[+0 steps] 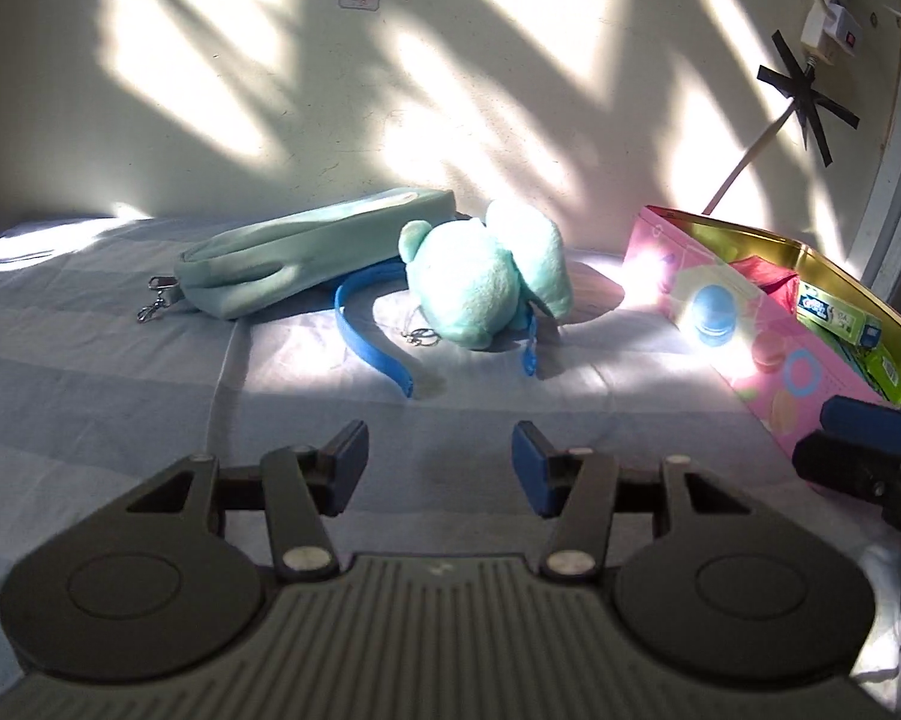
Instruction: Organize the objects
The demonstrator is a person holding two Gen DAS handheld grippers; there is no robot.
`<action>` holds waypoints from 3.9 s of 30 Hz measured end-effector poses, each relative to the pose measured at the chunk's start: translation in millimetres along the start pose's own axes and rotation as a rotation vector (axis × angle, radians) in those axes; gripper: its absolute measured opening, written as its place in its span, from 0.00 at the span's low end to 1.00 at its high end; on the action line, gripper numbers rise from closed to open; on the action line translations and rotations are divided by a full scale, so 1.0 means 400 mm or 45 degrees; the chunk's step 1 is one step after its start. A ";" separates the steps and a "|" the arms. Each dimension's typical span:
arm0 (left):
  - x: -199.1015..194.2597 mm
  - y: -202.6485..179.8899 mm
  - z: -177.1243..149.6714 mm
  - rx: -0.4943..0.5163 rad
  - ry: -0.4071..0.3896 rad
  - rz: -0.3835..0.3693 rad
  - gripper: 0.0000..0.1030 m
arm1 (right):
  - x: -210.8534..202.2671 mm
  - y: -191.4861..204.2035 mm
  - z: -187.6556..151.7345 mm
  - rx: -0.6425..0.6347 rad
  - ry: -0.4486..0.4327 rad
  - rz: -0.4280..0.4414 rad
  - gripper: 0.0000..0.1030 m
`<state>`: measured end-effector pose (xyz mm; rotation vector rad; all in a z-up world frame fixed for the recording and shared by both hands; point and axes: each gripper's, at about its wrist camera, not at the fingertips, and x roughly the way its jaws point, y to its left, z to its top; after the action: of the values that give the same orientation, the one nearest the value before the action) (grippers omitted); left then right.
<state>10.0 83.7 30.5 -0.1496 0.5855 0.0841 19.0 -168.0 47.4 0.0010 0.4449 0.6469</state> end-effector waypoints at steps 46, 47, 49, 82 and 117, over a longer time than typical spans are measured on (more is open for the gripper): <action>-0.045 -0.046 -0.039 -0.203 0.068 -0.490 0.78 | 0.023 -0.028 -0.054 0.402 0.097 0.010 0.28; -0.024 -0.063 -0.046 -0.184 0.102 -0.477 0.75 | 0.023 -0.028 -0.061 0.408 0.097 0.016 0.28; 0.014 -0.079 -0.062 -0.183 0.179 -0.531 0.57 | 0.016 -0.027 -0.070 0.405 0.094 0.024 0.28; 0.118 -0.506 0.143 0.191 0.065 -0.513 0.59 | -0.136 -0.356 -0.014 0.389 -0.313 -0.441 0.56; -0.045 -0.161 0.033 -0.120 0.012 -0.430 0.61 | -0.011 -0.277 0.131 0.058 0.301 -0.241 0.33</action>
<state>10.0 21.9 59.0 -0.3385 0.5585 -0.2169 101.3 -252.4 81.4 -0.0744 0.6791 0.4515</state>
